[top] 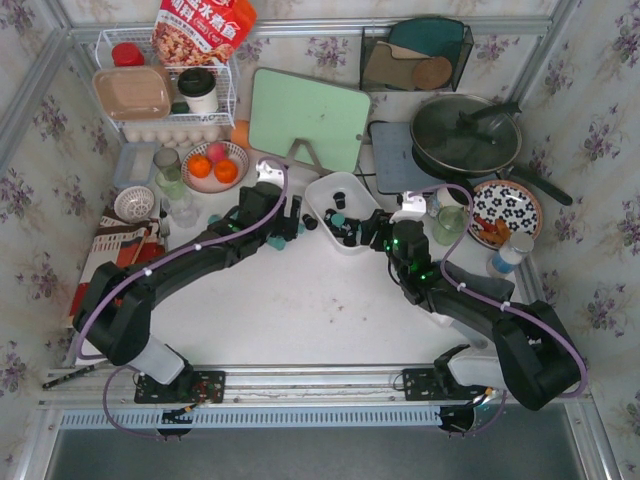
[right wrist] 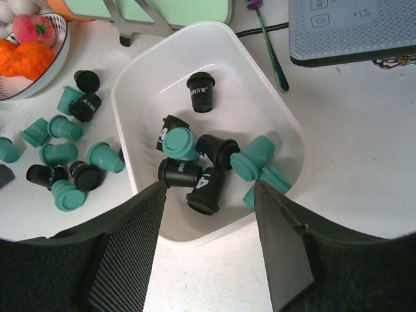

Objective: Mix the coffee capsules in the storage basket

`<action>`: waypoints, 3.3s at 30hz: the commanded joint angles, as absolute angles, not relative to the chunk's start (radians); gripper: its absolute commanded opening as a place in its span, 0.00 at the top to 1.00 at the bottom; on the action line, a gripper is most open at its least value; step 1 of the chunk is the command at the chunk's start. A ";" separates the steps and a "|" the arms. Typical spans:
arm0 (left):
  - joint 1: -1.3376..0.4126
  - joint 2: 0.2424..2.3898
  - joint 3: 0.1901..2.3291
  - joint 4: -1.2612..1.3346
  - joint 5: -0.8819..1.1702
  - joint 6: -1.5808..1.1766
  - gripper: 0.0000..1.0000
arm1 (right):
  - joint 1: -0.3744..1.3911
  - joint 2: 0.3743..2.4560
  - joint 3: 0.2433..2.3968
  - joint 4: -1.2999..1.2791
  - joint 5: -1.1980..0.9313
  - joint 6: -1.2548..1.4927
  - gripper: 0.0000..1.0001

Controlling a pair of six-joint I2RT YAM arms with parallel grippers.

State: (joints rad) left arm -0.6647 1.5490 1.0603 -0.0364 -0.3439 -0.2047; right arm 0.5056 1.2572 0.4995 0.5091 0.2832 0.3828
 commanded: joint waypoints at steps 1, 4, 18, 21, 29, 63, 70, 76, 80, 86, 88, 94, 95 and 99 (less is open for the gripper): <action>-0.661 1.594 1.054 -0.109 -0.323 -0.218 0.08 | 0.506 1.269 0.510 0.532 0.279 0.376 0.36; -0.653 1.638 1.048 -0.108 -0.299 -0.230 0.09 | 0.506 1.277 0.513 0.531 0.280 0.374 0.36; -0.601 1.799 1.129 -0.167 -0.219 -0.249 0.31 | 0.506 1.279 0.522 0.525 0.258 0.375 0.36; -0.587 1.827 1.141 -0.171 -0.213 -0.258 0.31 | 0.506 1.279 0.522 0.525 0.257 0.376 0.36; -0.570 1.879 1.166 -0.169 -0.183 -0.249 0.33 | 0.507 1.285 0.523 0.525 0.255 0.375 0.36; -0.634 2.024 1.578 0.003 0.091 -0.276 0.51 | 0.506 1.263 0.514 0.525 0.265 0.383 0.36; -0.634 2.050 1.601 0.020 -0.016 -0.252 0.16 | 0.506 1.256 0.514 0.526 0.253 0.391 0.36; -0.634 1.887 1.426 0.074 -0.102 -0.215 0.01 | 0.507 1.283 0.524 0.526 0.240 0.388 0.36; -0.634 1.712 1.264 0.063 -0.200 -0.203 0.01 | 0.515 1.316 0.547 0.517 0.211 0.366 0.38; -0.614 1.474 1.031 -0.070 -0.281 -0.285 0.00 | 0.593 1.378 0.590 0.513 0.212 0.284 0.39; -0.593 1.384 0.952 -0.115 -0.268 -0.329 0.00 | 0.616 1.402 0.614 0.505 0.207 0.260 0.39; -0.518 1.139 0.811 -0.290 -0.357 -0.473 0.00 | 0.680 1.447 0.652 0.490 0.191 0.161 0.40; -0.513 1.106 0.805 -0.338 -0.370 -0.466 0.00 | 0.685 1.457 0.657 0.485 0.189 0.149 0.40; -0.519 1.007 0.738 -0.457 -0.455 -0.514 0.00 | 0.695 1.491 0.698 0.443 0.189 0.130 0.40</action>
State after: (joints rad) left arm -0.5129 1.0676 0.7902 -0.3012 -0.3508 -0.4290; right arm 0.6861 1.4696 0.6662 0.4679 0.1852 0.1818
